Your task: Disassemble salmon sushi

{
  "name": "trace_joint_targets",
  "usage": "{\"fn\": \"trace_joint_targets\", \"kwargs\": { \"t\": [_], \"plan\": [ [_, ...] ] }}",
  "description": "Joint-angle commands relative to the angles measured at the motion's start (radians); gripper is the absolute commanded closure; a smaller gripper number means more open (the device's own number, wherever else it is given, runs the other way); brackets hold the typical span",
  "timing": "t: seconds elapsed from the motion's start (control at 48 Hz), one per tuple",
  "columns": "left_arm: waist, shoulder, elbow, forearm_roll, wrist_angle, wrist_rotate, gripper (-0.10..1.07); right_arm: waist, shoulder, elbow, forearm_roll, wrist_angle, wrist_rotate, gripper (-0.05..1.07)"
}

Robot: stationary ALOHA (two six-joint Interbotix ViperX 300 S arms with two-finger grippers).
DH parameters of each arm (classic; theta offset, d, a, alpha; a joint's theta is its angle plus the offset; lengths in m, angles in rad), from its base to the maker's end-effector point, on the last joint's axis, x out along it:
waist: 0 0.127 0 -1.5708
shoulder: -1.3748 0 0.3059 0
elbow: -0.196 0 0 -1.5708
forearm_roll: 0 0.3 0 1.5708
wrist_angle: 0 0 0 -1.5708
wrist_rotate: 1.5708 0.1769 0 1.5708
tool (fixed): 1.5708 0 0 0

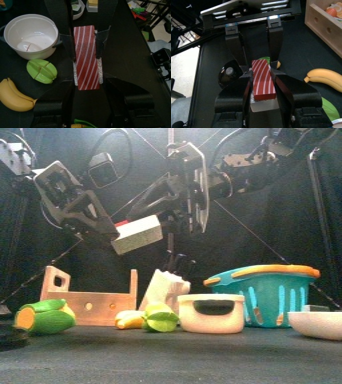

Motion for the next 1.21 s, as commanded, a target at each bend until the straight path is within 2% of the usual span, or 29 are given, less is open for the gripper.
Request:
{"fn": "trace_joint_targets", "kwargs": {
  "t": [0.0,0.562,1.188],
  "plan": [
    [0.006,-0.005,-0.012,-0.002,-0.003,0.002,0.43,0.003,-0.031,-0.012,0.002,-0.002,-0.003,0.43],
    [0.012,-0.011,0.0,-0.002,0.0,0.002,0.43,0.002,-0.115,0.057,0.002,0.005,-0.003,0.43],
    [0.017,-0.012,0.005,-0.002,0.0,0.002,0.43,0.002,-0.138,0.08,0.002,0.005,-0.002,0.43]
  ]
}}
